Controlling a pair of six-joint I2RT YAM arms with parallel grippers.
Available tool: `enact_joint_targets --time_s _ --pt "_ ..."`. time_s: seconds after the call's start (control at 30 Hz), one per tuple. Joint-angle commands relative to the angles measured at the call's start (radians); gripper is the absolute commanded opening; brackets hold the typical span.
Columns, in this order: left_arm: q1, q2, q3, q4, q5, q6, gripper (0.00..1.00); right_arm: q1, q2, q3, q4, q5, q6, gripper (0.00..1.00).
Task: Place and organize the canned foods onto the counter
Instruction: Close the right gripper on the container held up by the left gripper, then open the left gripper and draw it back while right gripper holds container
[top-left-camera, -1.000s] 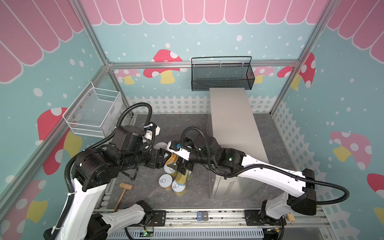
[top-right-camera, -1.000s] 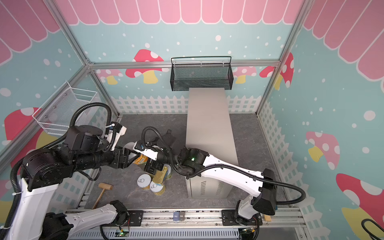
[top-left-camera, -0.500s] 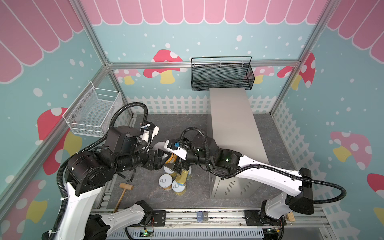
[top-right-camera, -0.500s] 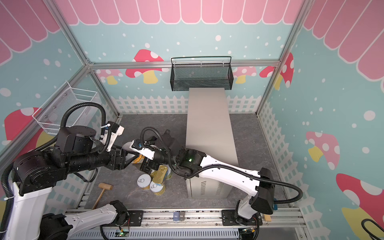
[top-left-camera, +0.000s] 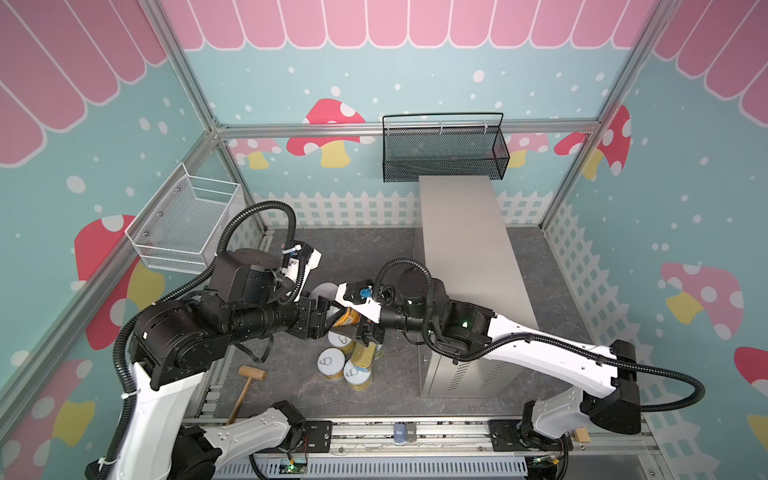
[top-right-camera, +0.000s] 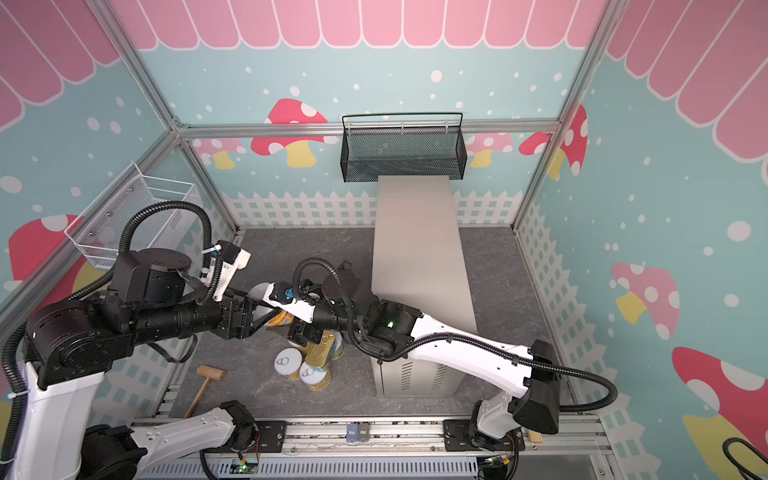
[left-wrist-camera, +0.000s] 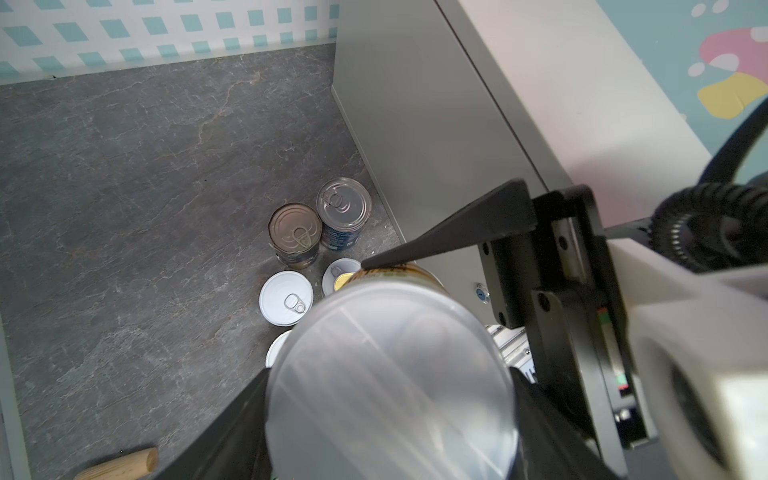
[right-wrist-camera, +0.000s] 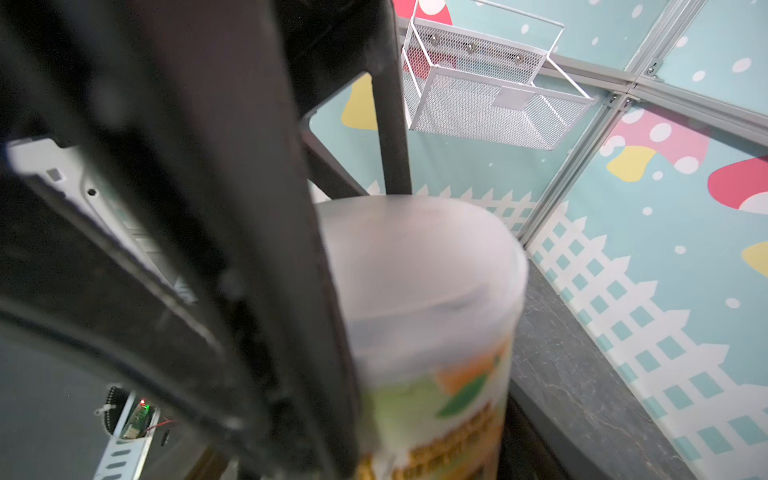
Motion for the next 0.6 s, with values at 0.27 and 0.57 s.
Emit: enact_joint_targets --time_s 0.27,0.57 --pt "0.000 -0.001 0.057 0.083 0.065 0.001 0.00 0.000 -0.059 0.005 0.032 0.014 0.028 0.61" --pt "0.001 0.009 0.056 0.116 0.129 0.000 0.31 -0.001 -0.064 0.014 0.033 0.033 0.048 0.57"
